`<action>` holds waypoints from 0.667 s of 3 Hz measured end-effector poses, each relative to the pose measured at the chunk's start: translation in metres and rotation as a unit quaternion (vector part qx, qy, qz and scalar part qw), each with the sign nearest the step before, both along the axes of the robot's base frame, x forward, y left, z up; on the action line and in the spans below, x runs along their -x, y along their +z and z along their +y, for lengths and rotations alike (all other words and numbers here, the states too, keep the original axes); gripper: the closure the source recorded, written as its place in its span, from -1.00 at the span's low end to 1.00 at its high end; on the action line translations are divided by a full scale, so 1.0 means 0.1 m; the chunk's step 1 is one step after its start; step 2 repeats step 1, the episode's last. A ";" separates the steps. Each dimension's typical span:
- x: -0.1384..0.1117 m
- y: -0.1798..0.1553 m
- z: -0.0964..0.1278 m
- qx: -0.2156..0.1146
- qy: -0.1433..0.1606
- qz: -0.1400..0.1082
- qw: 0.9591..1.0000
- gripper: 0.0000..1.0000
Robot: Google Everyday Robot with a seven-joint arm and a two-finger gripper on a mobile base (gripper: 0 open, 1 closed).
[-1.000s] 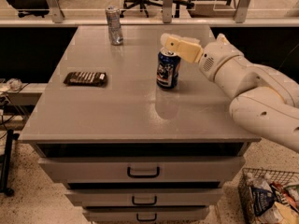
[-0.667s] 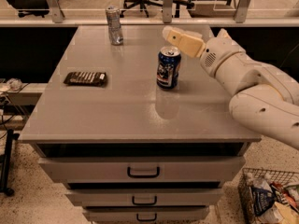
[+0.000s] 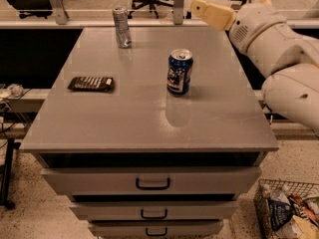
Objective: Place pepsi can upright
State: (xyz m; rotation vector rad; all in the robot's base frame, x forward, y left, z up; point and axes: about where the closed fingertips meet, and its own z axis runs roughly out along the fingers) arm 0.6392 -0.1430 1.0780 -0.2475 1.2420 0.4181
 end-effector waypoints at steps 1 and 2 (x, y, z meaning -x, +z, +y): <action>-0.02 0.03 0.02 0.003 0.000 -0.003 1.000 -1.00; -0.02 0.03 0.02 0.003 0.000 -0.003 1.000 -1.00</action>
Offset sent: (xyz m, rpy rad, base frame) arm 0.0000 0.0000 0.0000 0.0000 0.0000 0.0000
